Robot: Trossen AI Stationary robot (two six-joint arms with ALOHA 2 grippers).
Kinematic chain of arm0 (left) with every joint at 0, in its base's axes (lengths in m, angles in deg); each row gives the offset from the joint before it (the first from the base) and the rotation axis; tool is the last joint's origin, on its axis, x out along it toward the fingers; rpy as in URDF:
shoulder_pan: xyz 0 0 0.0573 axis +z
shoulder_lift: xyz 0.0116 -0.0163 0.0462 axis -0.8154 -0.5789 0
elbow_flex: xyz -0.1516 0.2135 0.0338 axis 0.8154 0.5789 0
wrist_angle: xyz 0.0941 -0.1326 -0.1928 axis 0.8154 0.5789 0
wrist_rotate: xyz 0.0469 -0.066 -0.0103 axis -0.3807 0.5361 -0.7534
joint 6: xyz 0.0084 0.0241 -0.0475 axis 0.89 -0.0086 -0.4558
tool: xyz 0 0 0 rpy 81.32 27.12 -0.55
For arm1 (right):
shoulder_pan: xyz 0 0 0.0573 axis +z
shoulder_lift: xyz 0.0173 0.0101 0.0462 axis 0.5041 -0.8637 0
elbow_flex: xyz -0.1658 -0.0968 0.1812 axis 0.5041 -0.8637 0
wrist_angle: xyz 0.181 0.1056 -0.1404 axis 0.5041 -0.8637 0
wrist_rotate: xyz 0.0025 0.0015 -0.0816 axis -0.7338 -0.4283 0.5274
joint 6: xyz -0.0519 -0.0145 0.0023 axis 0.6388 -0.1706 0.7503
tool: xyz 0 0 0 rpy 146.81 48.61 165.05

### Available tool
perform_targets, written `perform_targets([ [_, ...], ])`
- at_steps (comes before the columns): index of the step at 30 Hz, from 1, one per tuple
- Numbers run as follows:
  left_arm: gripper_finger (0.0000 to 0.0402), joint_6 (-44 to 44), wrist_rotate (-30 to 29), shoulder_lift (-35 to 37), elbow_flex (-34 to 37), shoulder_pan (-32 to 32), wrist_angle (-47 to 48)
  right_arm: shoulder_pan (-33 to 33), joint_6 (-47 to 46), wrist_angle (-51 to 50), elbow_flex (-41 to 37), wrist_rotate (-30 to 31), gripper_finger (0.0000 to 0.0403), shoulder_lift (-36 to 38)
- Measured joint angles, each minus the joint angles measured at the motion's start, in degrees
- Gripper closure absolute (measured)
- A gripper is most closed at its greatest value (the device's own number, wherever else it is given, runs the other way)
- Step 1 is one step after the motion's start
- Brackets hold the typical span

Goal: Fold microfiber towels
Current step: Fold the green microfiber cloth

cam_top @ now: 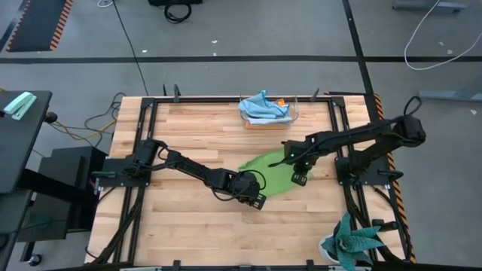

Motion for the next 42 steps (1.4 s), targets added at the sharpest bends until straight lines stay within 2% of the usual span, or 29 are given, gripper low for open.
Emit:
perform_targets([
  [5, 0.0395, -0.02, 0.0, 0.0, 0.0, -0.02, 0.05, -1.84, 2.33, -0.1, -0.13, 0.52, 0.0401, -3.88],
  [10, 0.0382, -0.03, -0.1, 0.0, -0.02, -0.02, 0.47, -2.42, 2.78, -1.95, -2.01, 1.45, 0.0402, -3.93],
  [21, 0.0391, 0.0, -0.2, 0.09, -0.15, 0.02, 3.39, -2.44, 1.76, -4.47, -6.11, 3.31, 0.0402, -0.02],
  [24, 0.0384, -0.02, -0.17, 0.19, -0.15, 0.07, 4.6, -2.44, 1.74, -5.13, -5.54, 3.59, 0.0402, 0.98],
  [30, 0.0396, -0.04, 0.39, 0.2, -0.15, 0.07, 5.61, -2.46, 1.32, -6.22, -4.15, 4.21, 0.0401, 3.75],
  [36, 0.0382, -0.04, 0.44, 0.2, -0.13, 0.04, 8.0, -2.48, 1.1, -9.87, -4.15, 4.85, 0.0397, 6.23],
  [42, 0.0395, -0.07, 0.29, 0.15, -0.11, 0.04, 8.06, -2.48, -1.3, -10.15, -4.32, 4.77, 0.0395, 8.67],
])
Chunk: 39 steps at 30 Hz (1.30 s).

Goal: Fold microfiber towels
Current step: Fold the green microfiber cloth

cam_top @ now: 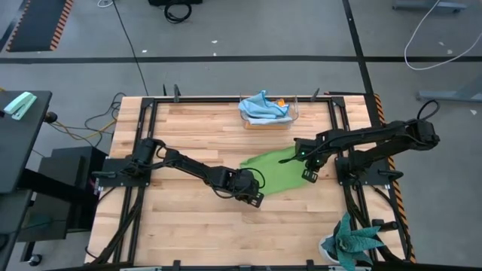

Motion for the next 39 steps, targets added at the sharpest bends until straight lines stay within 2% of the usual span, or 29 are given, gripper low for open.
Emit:
perform_targets([
  [9, 0.0378, -0.12, -0.82, -0.02, 0.15, 0.72, -0.75, 2.49, -2.13, 1.46, -1.36, -2.33, 0.0396, 0.46],
  [16, 0.0395, 0.07, -1.35, -0.02, 0.15, 1.63, -1.44, 6.53, -4.42, 1.95, -1.36, -2.55, 0.0396, 0.32],
  [21, 0.0387, 0.11, -2.1, -0.02, 0.13, 2.24, -1.47, 8.13, -5.08, 2.64, -1.58, -2.94, 0.0396, -0.64],
  [25, 0.0376, 0.36, -2.37, -0.02, 0.13, 2.32, -1.49, 8.09, -5.13, 3.18, -4.63, -2.96, 0.0396, -0.94],
  [29, 0.0387, 0.5, -2.47, -0.02, 0.13, 2.32, -1.44, 8.04, -7.23, 4.55, -8.6, -3.26, 0.0396, -0.69],
  [34, 0.0396, 0.48, -2.48, -0.02, 0.13, 2.32, -1.49, 8.12, -10.59, 3.72, -9.53, -4.09, 0.0396, 1.97],
  [39, 0.0379, 0.07, -2.5, -0.02, 0.11, 2.34, -1.6, 8.14, -15.97, 2.38, -9.67, -3.87, 0.0396, 7.08],
])
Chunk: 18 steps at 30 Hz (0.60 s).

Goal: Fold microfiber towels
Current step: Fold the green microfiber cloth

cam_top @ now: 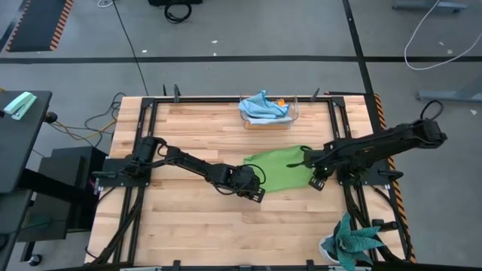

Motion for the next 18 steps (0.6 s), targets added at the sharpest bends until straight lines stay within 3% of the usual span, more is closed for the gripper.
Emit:
perform_targets([
  [6, 0.0391, 0.03, -0.4, 0.0, -0.02, -0.01, 0.06, 2.95, -6.63, -0.78, 0.02, 0.53, 0.0396, 5.77],
  [10, 0.0395, 0.1, -5.69, 1.29, 0.23, -0.9, -0.97, 5.32, -10.71, -0.53, 0.03, 3.72, 0.0396, 9.49],
  [18, 0.0356, 2.47, -8.63, 6.03, 0.18, -0.74, 1.6, 5.95, -12.63, 1.9, 0.11, 5.48, 0.0391, 13.19],
])
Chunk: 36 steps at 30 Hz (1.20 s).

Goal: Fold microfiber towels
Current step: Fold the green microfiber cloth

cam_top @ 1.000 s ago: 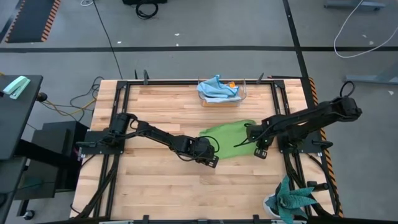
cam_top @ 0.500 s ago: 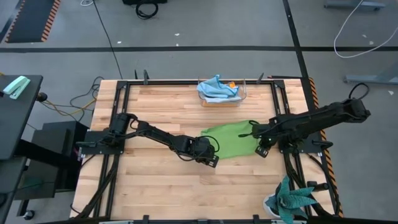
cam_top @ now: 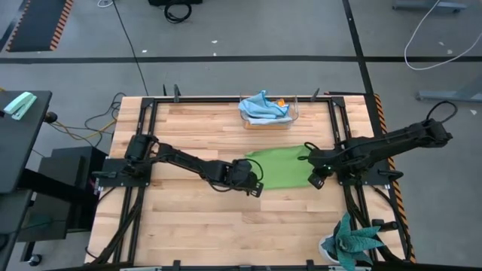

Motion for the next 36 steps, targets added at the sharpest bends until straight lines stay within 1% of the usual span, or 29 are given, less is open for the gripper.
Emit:
perform_targets([
  [4, 0.0349, -1.07, 0.23, 0.94, 0.12, -0.02, 1.1, -0.02, -0.04, 1.48, 0.0, 0.17, 0.0376, 0.36],
  [9, 0.0347, -3.99, -1.16, 1.1, 0.06, 1.37, 2.39, -0.04, -0.01, 5.6, 0.02, 3.34, 0.0345, 0.43],
  [14, 0.0351, -2.6, -1.43, 1.23, -0.05, 3.7, 2.41, -0.04, -0.3, 7.38, 0.02, 6.96, 0.031, 0.53],
  [18, 0.0349, -0.34, -1.25, 2.48, -0.14, 5.19, 3.7, -0.04, -3.27, 7.72, -1.36, 7.72, 0.0292, 0.78],
  [24, 0.0356, 0.56, -1.46, 6.86, -0.14, 7.02, 16.54, -0.04, -10.55, 10.07, -7.57, 7.43, 0.0286, 3.14],
  [28, 0.0361, -0.13, -2.28, 9.1, 0.08, 7.35, 23.03, -0.02, -11.97, 12.03, -9.07, 6.7, 0.0286, 6.21],
  [32, 0.0362, -3.27, -0.11, 9.88, 2.02, 7.35, 22.3, -0.04, -11.29, 11.89, -9.05, 7.94, 0.0286, 8.88],
  [36, 0.0358, -8.09, 2.79, 9.82, 6.02, 6.93, 15.69, -0.04, -10.31, 11.86, -9.06, 9.99, 0.0287, 10.23],
])
